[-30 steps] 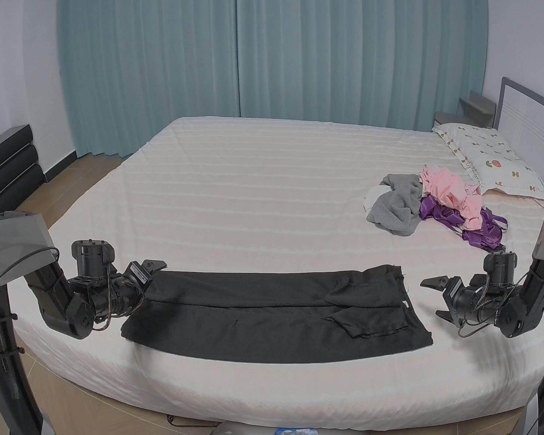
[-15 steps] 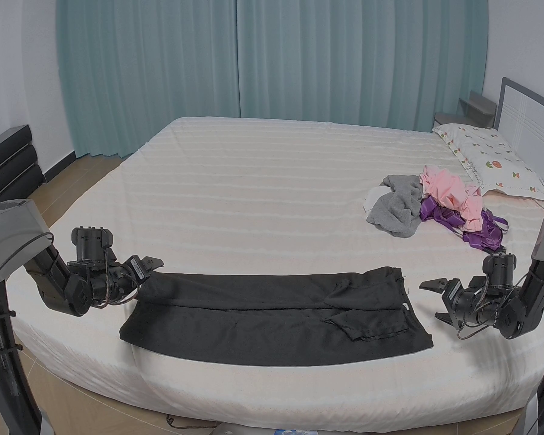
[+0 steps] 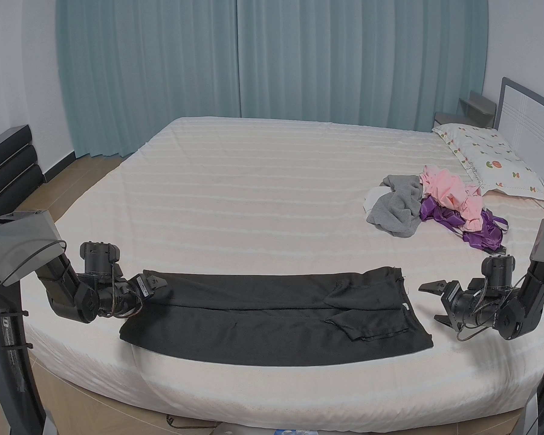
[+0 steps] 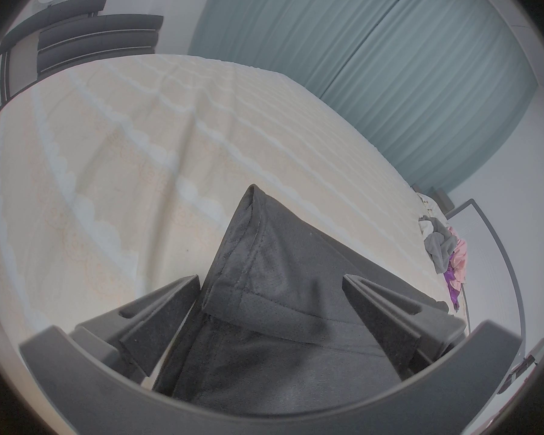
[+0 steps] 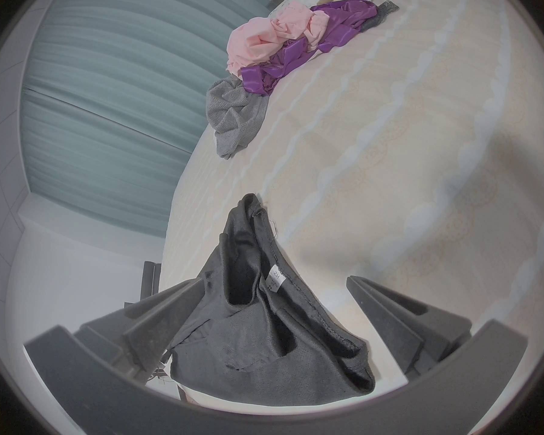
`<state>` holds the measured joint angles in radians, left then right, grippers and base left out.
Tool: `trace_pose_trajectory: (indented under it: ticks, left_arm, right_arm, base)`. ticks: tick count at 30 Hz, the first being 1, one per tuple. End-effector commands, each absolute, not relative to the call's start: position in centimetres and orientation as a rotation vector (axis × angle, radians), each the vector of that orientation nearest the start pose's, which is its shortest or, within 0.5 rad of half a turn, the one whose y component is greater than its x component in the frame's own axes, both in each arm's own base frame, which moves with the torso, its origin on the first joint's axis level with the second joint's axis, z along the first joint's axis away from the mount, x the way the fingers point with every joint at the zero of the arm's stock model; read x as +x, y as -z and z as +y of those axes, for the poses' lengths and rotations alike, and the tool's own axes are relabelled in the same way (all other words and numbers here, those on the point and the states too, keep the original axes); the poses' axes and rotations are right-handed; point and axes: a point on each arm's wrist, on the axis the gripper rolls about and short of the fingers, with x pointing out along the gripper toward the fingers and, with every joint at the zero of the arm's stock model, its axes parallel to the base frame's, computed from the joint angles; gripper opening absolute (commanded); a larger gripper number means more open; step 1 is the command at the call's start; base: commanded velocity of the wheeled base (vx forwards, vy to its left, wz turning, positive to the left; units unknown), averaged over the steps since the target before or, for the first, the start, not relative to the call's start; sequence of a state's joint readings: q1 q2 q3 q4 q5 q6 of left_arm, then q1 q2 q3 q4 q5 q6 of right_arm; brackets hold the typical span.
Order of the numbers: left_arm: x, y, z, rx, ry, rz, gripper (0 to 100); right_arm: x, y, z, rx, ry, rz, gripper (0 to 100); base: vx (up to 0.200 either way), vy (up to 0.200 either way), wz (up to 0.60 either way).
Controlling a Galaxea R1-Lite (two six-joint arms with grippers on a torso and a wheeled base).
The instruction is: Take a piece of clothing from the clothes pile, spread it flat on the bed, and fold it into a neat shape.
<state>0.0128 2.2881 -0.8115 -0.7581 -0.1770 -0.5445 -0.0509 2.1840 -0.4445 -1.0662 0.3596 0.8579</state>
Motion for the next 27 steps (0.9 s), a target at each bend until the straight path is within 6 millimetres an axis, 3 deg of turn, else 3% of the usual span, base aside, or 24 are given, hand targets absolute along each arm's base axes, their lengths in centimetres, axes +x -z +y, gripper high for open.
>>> trace_pose_trajectory:
  ticks: [1,10,11,27]
  left_arm:
    - [36.4,1.21,0.1,-0.584,-0.044,0.756,100]
    - [36.3,1.16,0.03,-0.586,-0.037,0.758,100]
    - [36.31,1.26,0.03,-0.586,-0.037,0.759,0]
    - [35.96,0.53,0.14,-0.599,-0.04,0.748,0]
  right_arm:
    - [29.69,0.48,-0.71,0.958,0.008,0.761,100]
    - [29.67,0.44,-0.68,0.962,-0.004,0.766,100]
    - [29.67,0.44,-0.68,0.962,-0.004,0.766,100]
    - [29.67,0.49,-0.73,0.964,-0.001,0.767,100]
  base:
    - [0.0,0.0,0.0]
    - [0.0,0.0,0.0]
    - [0.0,0.0,0.0]
    - [0.0,0.0,0.0]
